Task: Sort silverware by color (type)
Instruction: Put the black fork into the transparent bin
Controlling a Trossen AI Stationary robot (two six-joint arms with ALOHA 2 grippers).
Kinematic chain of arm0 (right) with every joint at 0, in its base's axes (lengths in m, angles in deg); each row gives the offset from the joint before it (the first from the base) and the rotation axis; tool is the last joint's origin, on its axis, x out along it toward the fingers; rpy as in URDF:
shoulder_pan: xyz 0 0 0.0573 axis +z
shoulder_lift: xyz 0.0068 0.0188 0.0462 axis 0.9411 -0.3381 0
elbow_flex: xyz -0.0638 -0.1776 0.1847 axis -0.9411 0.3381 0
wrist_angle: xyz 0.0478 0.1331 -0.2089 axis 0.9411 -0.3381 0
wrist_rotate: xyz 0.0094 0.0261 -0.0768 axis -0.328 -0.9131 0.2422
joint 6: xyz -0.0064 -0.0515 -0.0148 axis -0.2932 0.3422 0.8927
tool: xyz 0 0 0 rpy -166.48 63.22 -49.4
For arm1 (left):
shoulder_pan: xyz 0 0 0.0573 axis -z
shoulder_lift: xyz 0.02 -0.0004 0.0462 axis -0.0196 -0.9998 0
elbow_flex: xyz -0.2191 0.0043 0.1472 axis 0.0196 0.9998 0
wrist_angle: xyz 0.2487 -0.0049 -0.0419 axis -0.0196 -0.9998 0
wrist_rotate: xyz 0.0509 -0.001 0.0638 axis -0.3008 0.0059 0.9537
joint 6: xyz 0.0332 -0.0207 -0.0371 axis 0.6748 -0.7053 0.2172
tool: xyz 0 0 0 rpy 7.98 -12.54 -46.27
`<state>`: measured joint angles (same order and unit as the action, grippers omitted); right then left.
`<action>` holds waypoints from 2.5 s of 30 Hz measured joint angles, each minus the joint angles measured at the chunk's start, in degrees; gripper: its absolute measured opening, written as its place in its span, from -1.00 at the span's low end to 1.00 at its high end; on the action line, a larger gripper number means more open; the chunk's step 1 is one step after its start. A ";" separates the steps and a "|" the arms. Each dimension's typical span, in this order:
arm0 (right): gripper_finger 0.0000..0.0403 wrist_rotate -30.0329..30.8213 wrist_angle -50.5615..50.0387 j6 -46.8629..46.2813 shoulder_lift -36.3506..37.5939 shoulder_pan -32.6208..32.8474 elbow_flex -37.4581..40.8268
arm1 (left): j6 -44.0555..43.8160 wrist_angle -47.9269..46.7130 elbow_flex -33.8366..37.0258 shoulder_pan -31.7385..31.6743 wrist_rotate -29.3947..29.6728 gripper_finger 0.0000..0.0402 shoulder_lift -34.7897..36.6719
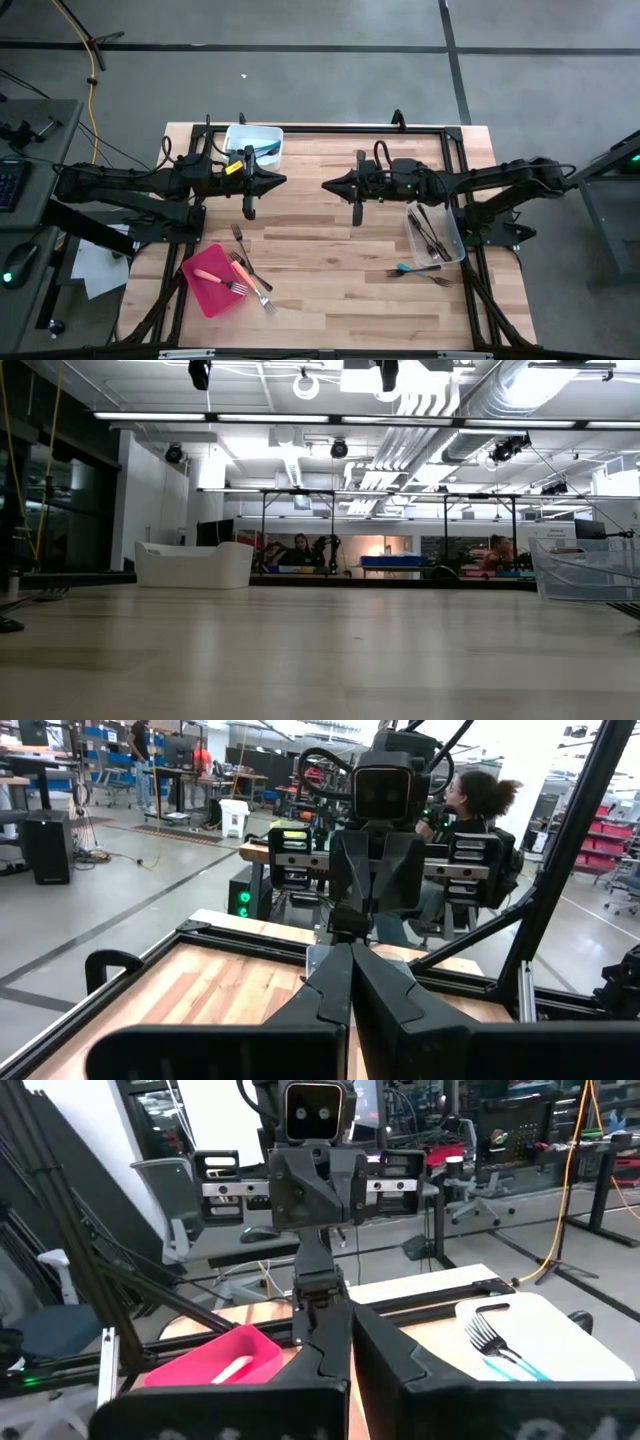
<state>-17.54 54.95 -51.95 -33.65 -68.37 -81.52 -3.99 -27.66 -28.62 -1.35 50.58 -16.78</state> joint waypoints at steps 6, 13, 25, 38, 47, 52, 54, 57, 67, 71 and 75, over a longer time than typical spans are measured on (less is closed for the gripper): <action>-1.00 -0.09 0.00 -0.98 0.00 0.00 0.02 | -0.01 0.00 0.00 -0.02 0.00 -1.00 0.00; -1.00 -0.22 0.00 -1.01 0.00 0.00 0.02 | -0.02 0.00 0.00 -0.01 0.01 -1.00 0.00; -1.00 -1.70 -0.03 -1.01 0.00 0.00 0.04 | 0.00 0.00 0.00 -0.02 0.00 -0.93 0.01; -1.00 -1.70 -0.20 -1.16 0.00 0.00 0.04 | 0.92 0.00 0.00 0.00 -0.35 -0.47 0.02; -1.00 -1.70 -0.20 -1.05 0.00 0.00 0.06 | 0.01 -0.02 0.00 0.00 -0.39 -0.26 0.00; -1.00 -1.70 -0.22 -1.03 0.00 0.00 0.07 | -0.02 -0.02 0.00 0.00 -0.42 -0.24 0.01; -1.00 -1.70 -0.22 -1.08 0.00 0.01 0.07 | -0.02 -0.03 0.00 0.00 -0.42 -0.24 0.00; -1.00 -1.70 -0.22 -1.04 0.00 0.00 0.07 | -0.02 -0.02 0.00 0.00 -0.42 -0.24 0.00; -1.00 -1.70 -0.23 -1.01 0.00 0.02 0.07 | -0.97 0.27 0.00 0.00 -0.14 -0.24 0.00; -1.00 -1.70 -0.25 -1.01 0.00 0.02 0.07 | -10.19 -0.30 0.00 0.00 0.89 -0.24 0.02; -1.00 -1.70 -0.25 -1.01 0.00 0.00 0.07 | -23.35 -11.54 -1.55 -0.62 1.19 -0.24 0.02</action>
<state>-19.24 54.70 -52.95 -33.65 -68.37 -81.45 -27.34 -39.20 -30.17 -1.97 51.76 -16.75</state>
